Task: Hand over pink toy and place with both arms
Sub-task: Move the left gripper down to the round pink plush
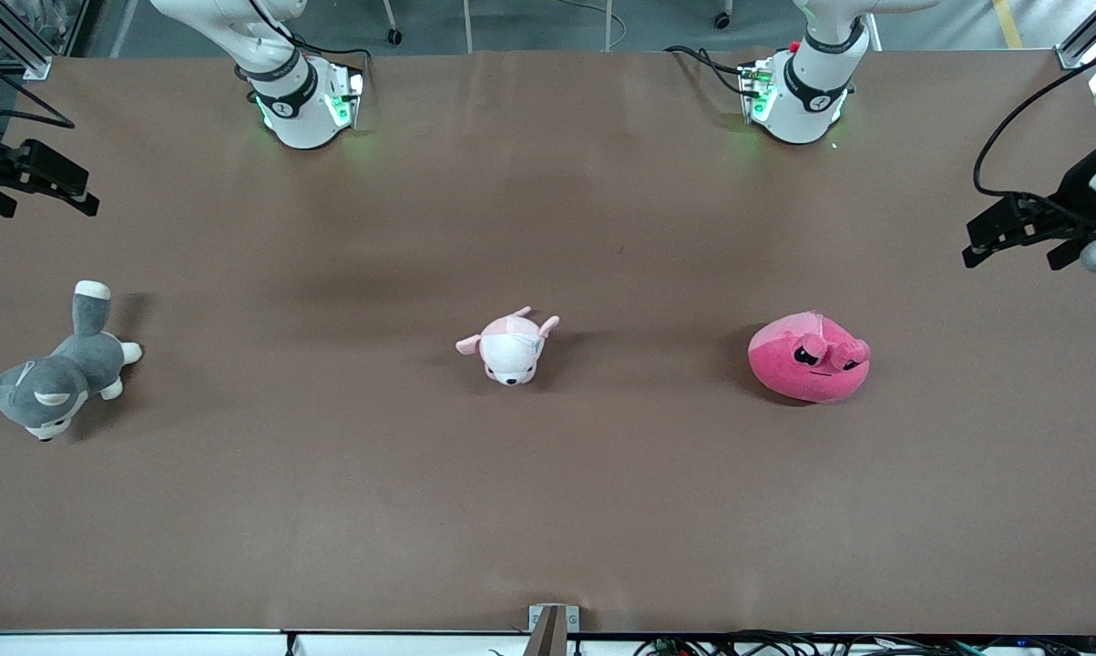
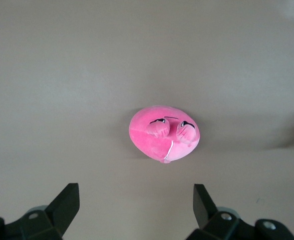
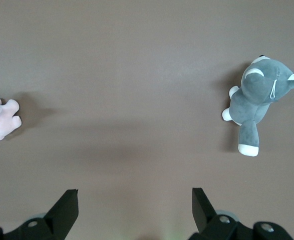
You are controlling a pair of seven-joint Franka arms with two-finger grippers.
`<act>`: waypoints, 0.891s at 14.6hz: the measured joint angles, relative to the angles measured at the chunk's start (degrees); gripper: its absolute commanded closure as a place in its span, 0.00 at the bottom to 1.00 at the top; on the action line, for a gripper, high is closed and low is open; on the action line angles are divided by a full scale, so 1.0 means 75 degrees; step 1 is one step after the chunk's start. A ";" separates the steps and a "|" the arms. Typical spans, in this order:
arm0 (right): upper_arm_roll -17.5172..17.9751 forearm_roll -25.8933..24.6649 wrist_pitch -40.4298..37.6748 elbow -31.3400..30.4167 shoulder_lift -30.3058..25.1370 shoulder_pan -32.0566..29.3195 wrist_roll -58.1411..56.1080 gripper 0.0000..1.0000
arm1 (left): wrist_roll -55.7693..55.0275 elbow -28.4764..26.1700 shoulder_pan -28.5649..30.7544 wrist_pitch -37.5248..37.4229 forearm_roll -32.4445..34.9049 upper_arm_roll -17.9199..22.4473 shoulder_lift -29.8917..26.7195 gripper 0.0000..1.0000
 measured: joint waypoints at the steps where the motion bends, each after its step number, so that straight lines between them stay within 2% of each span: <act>1: -0.0002 0.0000 -0.0006 0.0029 0.0000 0.0000 0.0000 0.00 | 0.0001 0.0000 -0.0014 0.0000 0.0000 -0.0009 0.0095 0.00; 13: -0.0043 0.0000 -0.0157 0.0038 0.0001 -0.0003 0.0000 0.00 | 0.0018 -0.0008 -0.0076 0.0001 -0.0053 -0.0088 0.1719 0.00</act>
